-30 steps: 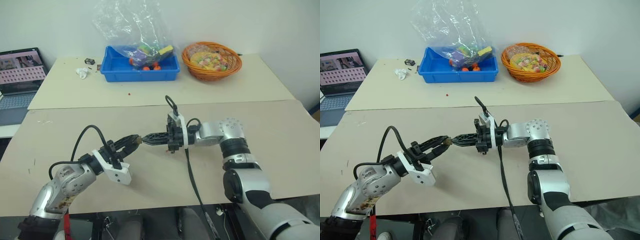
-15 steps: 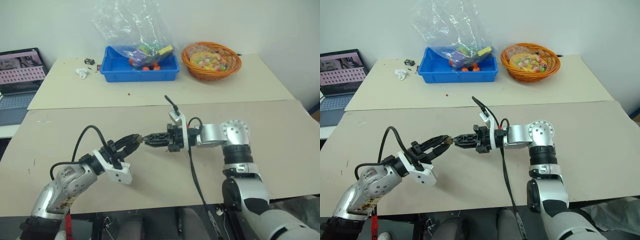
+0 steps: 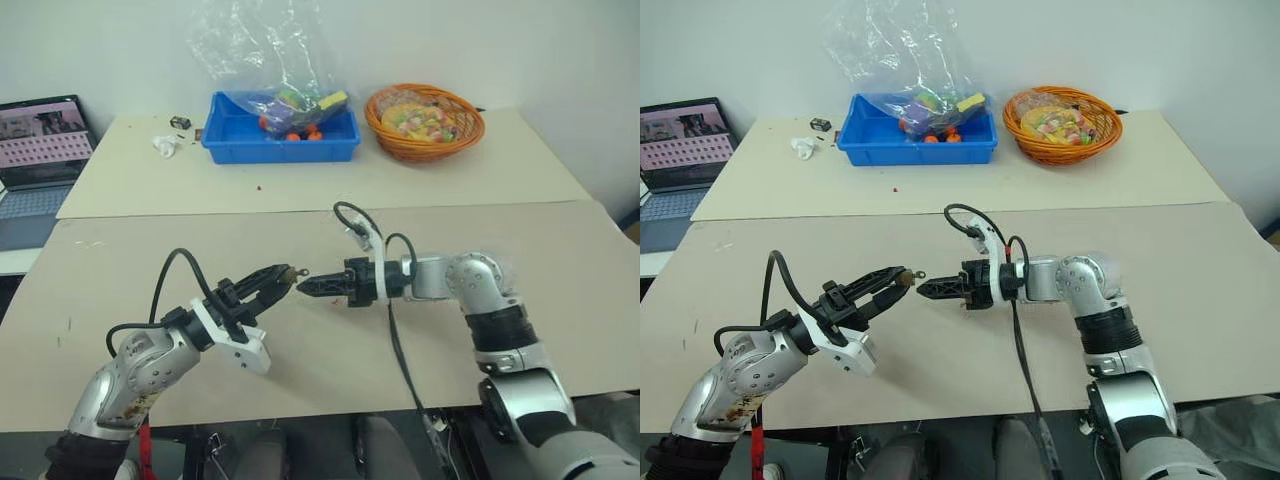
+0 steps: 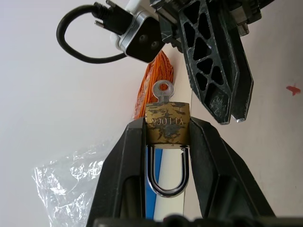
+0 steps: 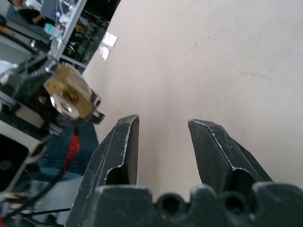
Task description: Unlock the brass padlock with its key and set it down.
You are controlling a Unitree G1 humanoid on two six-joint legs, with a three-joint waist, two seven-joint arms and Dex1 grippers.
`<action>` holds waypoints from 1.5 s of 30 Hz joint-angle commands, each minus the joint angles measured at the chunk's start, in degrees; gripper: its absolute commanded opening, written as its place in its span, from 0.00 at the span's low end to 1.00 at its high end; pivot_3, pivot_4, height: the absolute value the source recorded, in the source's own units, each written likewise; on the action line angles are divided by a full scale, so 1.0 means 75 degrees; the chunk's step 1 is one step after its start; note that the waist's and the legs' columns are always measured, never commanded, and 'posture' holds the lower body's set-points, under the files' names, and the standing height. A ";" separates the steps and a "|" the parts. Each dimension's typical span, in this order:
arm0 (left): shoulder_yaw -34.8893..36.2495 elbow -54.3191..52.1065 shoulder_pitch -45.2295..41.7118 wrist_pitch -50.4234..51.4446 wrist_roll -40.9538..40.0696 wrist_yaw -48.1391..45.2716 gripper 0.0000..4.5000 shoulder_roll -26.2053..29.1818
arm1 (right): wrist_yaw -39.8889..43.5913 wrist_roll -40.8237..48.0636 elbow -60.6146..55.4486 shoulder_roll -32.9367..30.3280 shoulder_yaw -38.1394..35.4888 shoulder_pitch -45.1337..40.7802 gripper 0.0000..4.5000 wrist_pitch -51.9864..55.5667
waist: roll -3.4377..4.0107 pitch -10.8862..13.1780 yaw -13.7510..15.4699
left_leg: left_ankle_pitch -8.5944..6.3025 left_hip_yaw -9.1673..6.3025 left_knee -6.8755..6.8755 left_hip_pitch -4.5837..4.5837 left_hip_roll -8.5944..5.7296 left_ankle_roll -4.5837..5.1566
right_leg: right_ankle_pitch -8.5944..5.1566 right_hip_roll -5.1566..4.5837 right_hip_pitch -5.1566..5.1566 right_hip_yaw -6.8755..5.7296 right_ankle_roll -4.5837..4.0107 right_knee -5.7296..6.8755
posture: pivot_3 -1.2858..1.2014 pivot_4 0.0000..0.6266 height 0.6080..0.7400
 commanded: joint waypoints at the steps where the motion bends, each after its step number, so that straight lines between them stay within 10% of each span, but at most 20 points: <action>1: 0.0057 -0.0263 0.0053 0.0008 -0.0225 0.0005 0.18 0.0068 | 0.1285 -0.0714 -0.0555 -0.0374 0.0279 0.0198 0.47 -0.1263 | -0.0001 0.0001 0.0006 | 0.0000 -0.0001 0.0001 0.0001 0.0000 0.0000 | 0.0000 0.0000 0.0000 -0.0002 0.0000 -0.0003 | 0.52 0.24 0.96; 45: -0.0089 -0.0213 0.0091 0.0095 -0.0322 -0.0067 0.18 -0.0010 | 0.1543 -0.0817 -0.0646 0.0484 -0.0322 -0.0404 0.47 -0.0360 | -0.0001 0.0001 0.0032 | 0.0001 0.0003 0.0004 0.0009 -0.0001 -0.0003 | 0.0001 -0.0011 -0.0001 0.0001 -0.0003 -0.0005 | 0.52 0.24 0.96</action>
